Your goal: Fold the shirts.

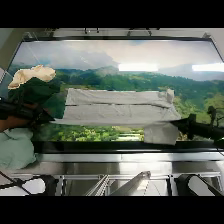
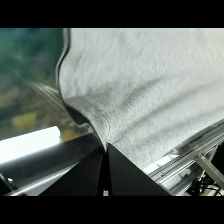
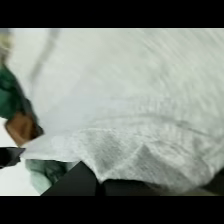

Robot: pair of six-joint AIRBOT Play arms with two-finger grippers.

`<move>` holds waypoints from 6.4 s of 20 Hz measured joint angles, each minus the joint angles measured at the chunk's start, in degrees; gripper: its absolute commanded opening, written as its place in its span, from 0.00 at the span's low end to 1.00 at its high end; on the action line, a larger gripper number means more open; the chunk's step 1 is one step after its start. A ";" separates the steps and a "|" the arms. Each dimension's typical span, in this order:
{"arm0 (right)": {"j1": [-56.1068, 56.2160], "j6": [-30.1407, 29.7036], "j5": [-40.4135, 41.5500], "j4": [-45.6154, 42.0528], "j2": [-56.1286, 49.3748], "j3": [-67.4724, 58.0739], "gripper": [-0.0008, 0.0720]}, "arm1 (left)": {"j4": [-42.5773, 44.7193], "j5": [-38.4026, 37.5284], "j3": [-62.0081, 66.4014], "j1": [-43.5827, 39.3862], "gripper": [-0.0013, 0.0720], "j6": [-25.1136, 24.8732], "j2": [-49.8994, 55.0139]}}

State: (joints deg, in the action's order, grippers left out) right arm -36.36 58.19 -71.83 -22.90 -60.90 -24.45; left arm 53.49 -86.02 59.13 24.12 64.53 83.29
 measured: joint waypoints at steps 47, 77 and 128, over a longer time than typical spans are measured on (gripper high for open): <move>15.06 -5.60 -6.40 -11.56 -39.85 -46.71 0.03 | -1.33 9.64 49.68 -42.69 0.02 13.97 35.85; 73.55 0.98 31.01 -2.51 -50.51 -75.52 0.07 | -28.06 0.81 35.82 -16.96 0.02 -0.09 10.49; -2.60 27.98 -1.97 -24.90 -11.21 -55.32 0.03 | -35.12 -11.30 33.03 -14.97 0.02 -4.39 10.03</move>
State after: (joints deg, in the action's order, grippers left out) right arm -38.96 86.17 -73.80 -47.79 -72.12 -79.77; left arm 18.37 -97.32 92.16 9.15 60.14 93.32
